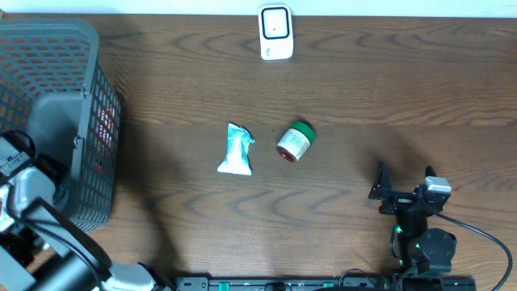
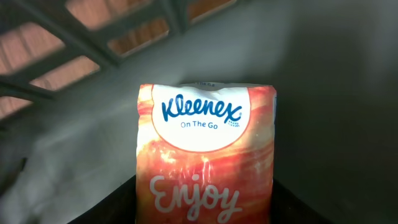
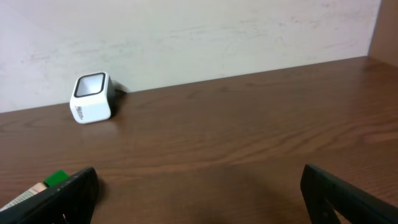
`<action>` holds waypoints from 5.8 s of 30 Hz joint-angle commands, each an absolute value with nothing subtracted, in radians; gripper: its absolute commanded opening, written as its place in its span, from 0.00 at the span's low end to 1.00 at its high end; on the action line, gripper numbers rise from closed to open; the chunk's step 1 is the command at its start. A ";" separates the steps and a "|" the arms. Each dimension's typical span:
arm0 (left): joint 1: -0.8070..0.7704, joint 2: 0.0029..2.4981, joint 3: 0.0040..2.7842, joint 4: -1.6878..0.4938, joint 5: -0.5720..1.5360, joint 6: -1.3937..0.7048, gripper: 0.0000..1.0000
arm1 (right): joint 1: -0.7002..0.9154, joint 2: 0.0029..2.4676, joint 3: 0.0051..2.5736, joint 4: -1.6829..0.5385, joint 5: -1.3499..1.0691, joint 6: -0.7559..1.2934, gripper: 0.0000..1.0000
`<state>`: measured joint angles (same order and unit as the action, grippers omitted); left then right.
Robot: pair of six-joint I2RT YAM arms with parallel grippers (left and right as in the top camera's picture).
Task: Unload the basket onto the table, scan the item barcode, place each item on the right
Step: 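Reach the left gripper into the basket and grasp the Kleenex pack, then lift the Kleenex pack out and carry it toward the scanner, then set the Kleenex pack down between the wipes and jar, open left gripper, then reach the left gripper into the basket toward the red chocolate bar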
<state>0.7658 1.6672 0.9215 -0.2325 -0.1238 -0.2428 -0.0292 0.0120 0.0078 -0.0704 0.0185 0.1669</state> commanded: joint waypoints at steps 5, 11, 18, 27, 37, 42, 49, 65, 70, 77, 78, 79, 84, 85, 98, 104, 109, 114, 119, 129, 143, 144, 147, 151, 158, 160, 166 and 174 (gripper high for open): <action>0.767 1.399 0.929 -0.230 0.014 -0.272 0.55 | -0.020 0.006 0.006 -0.072 0.024 0.152 0.99; 0.767 1.224 0.929 -0.226 0.091 -0.321 0.55 | -0.020 0.006 0.006 -0.072 0.024 0.152 0.99; 0.767 1.066 0.929 -0.213 0.266 -0.423 0.55 | -0.020 0.006 0.006 -0.072 0.024 0.152 0.99; 0.736 1.000 0.935 -0.030 0.665 -0.642 0.55 | -0.020 0.006 0.006 -0.072 0.024 0.152 0.99; 0.417 1.000 0.935 0.114 0.770 -0.722 0.55 | -0.020 0.006 0.006 -0.072 0.024 0.152 0.99; 0.162 1.023 0.934 0.094 0.741 -0.638 0.55 | -0.020 0.006 0.006 -0.072 0.024 0.152 0.99; -0.120 1.115 0.934 -0.009 0.525 -0.529 0.55 | -0.020 0.006 0.006 -0.072 0.024 0.152 0.99; -0.522 1.578 0.934 0.012 0.280 -0.479 0.55 | -0.020 0.006 0.006 -0.072 0.024 0.152 0.99; -0.559 1.687 0.934 0.010 0.191 -0.479 0.55 | -0.020 0.006 0.006 -0.072 0.024 0.152 0.99; -0.564 1.797 0.934 0.009 0.163 -0.483 0.55 | -0.020 0.006 0.006 -0.072 0.024 0.152 0.99; -0.564 1.798 0.934 0.009 0.163 -0.483 0.55 | -0.020 0.006 0.006 -0.072 0.024 0.152 0.99; -0.564 1.798 0.934 0.009 0.163 -0.483 0.55 | -0.020 0.006 0.006 -0.072 0.024 0.152 0.99; -0.564 1.794 0.936 0.009 0.163 -0.482 0.76 | -0.020 0.006 0.006 -0.072 0.024 0.152 0.99; -0.564 1.785 0.936 0.009 0.163 -0.477 0.83 | -0.020 0.006 0.006 -0.072 0.024 0.152 0.99; -0.507 1.312 1.024 -0.127 0.142 -0.255 0.98 | -0.020 0.006 0.006 -0.072 0.024 0.152 0.99; -0.307 1.065 1.058 -0.263 -0.007 -0.234 0.98 | -0.020 0.006 0.006 -0.072 0.024 0.152 0.99; -0.030 0.938 1.085 -0.333 -0.017 -0.233 0.98 | -0.020 0.006 0.006 -0.072 0.024 0.152 0.99; 0.271 0.930 1.134 -0.370 0.047 -0.233 0.98 | -0.020 0.006 0.006 -0.072 0.024 0.152 0.99; 0.515 0.992 1.209 -0.370 0.164 -0.267 0.98 | -0.020 0.006 0.006 -0.072 0.024 0.152 0.99; 0.707 1.322 1.377 -0.481 0.276 -0.126 0.98 | -0.020 0.006 0.006 -0.072 0.024 0.152 0.99; 0.609 1.669 1.386 -0.601 0.262 0.353 0.98 | -0.020 0.006 0.006 -0.072 0.024 0.152 0.99; 0.603 1.680 1.386 -0.607 0.245 0.360 0.98 | -0.020 0.006 0.006 -0.072 0.024 0.152 0.99; 0.585 1.730 1.386 -0.630 0.144 0.366 0.98 | -0.020 0.006 0.006 -0.072 0.024 0.152 0.99; 0.581 1.785 1.386 -0.647 0.107 0.374 0.98 | -0.020 0.006 0.006 -0.072 0.024 0.152 0.99; 0.581 1.884 1.386 -0.682 0.121 0.422 0.98 | -0.020 0.006 0.006 -0.072 0.024 0.152 0.99; 0.581 1.907 1.386 -0.701 0.123 0.443 0.98 | -0.020 0.006 0.006 -0.072 0.024 0.152 0.99; 0.581 1.940 1.386 -0.718 0.207 0.460 0.98 | -0.020 0.006 0.006 -0.072 0.024 0.152 0.99; 0.581 1.941 1.381 -0.733 0.228 0.472 0.98 | -0.020 0.006 0.006 -0.072 0.024 0.152 0.99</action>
